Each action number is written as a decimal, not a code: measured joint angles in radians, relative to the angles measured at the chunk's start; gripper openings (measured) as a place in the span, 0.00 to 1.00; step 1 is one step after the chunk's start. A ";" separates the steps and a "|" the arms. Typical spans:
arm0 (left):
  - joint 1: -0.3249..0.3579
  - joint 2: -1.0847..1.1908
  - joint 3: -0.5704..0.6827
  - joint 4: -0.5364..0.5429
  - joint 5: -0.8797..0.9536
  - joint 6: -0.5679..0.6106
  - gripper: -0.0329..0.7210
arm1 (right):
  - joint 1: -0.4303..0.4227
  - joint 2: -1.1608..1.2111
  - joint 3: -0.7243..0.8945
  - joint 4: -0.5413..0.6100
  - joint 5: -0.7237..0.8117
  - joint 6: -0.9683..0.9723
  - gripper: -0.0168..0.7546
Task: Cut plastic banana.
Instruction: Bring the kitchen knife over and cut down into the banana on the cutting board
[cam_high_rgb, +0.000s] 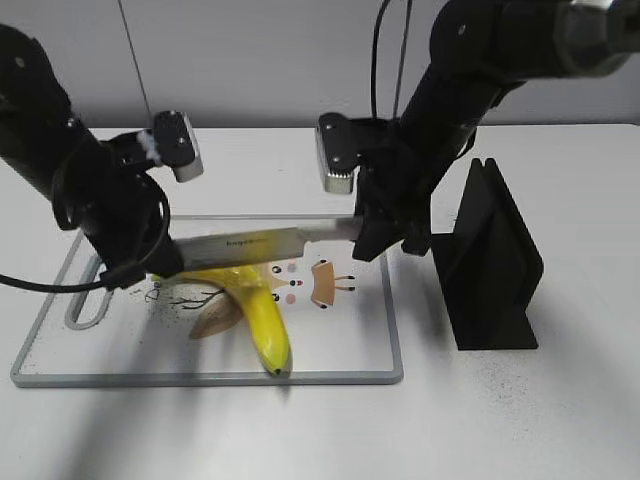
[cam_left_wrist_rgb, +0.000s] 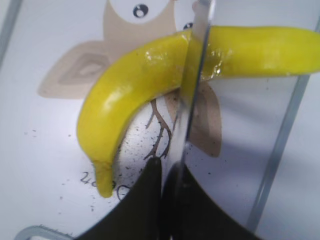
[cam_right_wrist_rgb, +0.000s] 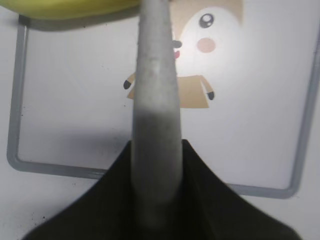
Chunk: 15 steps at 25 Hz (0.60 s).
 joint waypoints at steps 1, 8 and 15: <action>0.000 -0.021 -0.013 0.002 0.017 0.000 0.05 | 0.000 -0.023 0.000 -0.002 0.002 0.000 0.23; 0.000 -0.159 -0.090 0.028 0.176 -0.007 0.05 | 0.002 -0.184 0.000 -0.007 0.061 0.011 0.23; 0.000 -0.239 -0.121 0.062 0.219 -0.010 0.04 | 0.002 -0.237 0.000 0.012 0.064 0.017 0.23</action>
